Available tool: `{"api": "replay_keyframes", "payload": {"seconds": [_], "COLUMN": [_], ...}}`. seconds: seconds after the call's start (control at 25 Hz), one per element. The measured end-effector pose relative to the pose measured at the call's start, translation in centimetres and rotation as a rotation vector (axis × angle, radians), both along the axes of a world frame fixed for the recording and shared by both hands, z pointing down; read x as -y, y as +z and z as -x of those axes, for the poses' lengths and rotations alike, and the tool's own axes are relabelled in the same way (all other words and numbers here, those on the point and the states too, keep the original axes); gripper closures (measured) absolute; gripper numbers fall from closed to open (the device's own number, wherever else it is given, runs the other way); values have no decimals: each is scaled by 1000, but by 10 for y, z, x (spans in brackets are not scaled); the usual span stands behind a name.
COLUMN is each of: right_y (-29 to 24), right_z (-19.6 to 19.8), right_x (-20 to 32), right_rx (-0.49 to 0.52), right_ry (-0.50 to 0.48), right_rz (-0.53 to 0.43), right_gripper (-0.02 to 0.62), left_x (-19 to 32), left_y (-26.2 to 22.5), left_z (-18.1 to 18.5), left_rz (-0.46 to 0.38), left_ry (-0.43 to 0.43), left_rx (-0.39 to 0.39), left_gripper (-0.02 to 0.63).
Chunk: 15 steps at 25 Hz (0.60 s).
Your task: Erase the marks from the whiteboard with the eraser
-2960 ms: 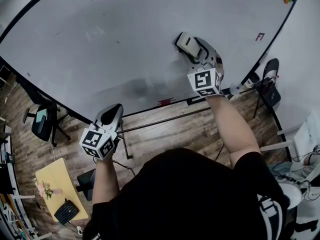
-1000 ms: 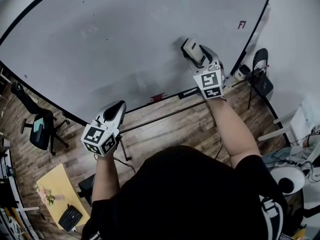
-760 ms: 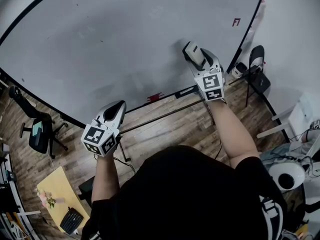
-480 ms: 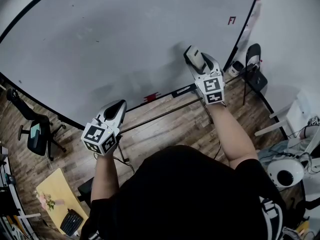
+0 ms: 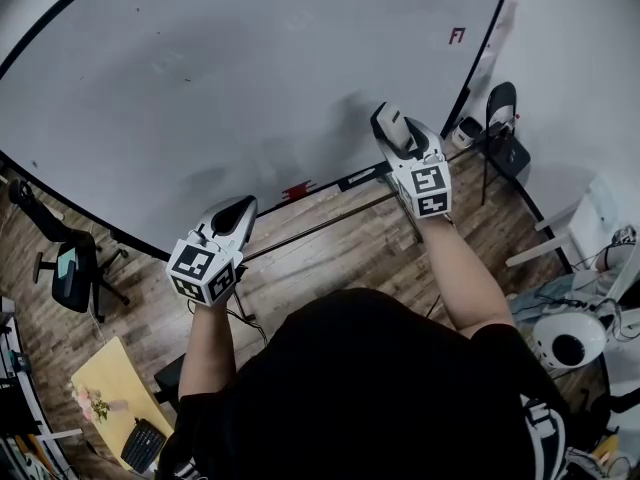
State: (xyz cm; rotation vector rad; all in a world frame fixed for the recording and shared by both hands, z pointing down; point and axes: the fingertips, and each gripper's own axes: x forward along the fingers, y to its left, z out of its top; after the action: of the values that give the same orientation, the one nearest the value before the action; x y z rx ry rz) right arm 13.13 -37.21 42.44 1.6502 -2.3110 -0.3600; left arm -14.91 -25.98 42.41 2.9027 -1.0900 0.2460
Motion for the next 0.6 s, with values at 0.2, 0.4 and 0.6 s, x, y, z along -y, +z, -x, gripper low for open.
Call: {"api": "replay_keyframes", "payload": {"seconds": [0.2,0.4,0.6], "right_y": [8,15,17], "right_z": [-6,-8,-6], "right_x": [-8,-18,-25], "right_rx": [22,64,93], "right_ry": [7,7,-1], "right_rz": [21,46,63], "right_gripper": [339,339,339], "left_x": [1,3,6], "left_y": [1,5,8], "left_z": [-7,-13,-17], "left_rz": [7,16,17], "left_ry": [15,30,40], "left_rx": [3,2,1], "left_gripper": [594,592,592]}}
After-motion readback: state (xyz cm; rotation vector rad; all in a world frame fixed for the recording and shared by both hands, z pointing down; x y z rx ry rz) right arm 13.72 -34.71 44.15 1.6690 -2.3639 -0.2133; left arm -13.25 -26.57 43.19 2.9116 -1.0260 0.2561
